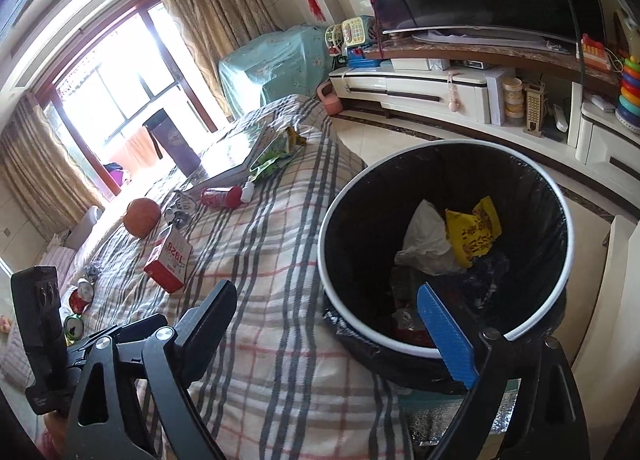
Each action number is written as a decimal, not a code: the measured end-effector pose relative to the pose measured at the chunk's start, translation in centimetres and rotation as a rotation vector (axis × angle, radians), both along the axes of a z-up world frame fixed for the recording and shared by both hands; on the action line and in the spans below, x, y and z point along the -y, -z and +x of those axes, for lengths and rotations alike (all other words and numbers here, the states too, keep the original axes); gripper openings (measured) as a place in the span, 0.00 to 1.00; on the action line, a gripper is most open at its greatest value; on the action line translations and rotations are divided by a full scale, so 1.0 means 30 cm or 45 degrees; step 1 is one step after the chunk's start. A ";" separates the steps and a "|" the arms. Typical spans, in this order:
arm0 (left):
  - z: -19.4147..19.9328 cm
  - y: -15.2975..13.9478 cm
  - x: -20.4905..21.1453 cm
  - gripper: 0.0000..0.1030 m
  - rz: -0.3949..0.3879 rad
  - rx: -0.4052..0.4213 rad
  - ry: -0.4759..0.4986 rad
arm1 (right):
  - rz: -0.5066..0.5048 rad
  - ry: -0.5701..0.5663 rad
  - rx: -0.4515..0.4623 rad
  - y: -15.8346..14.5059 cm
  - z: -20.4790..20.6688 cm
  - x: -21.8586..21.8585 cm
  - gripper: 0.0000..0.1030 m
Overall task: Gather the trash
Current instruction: 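Move both open tools back toward the wrappers and carton on the bed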
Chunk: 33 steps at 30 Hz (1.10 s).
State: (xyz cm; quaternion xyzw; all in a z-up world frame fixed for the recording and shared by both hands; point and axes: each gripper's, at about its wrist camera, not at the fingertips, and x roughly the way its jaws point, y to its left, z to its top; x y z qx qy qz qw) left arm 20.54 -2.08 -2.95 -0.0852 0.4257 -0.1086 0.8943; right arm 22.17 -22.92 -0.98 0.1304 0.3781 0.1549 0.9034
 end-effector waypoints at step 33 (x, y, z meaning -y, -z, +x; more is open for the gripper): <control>0.118 0.044 -0.561 0.67 0.135 -0.014 -0.310 | -0.088 -0.447 0.025 0.068 0.046 -0.624 0.90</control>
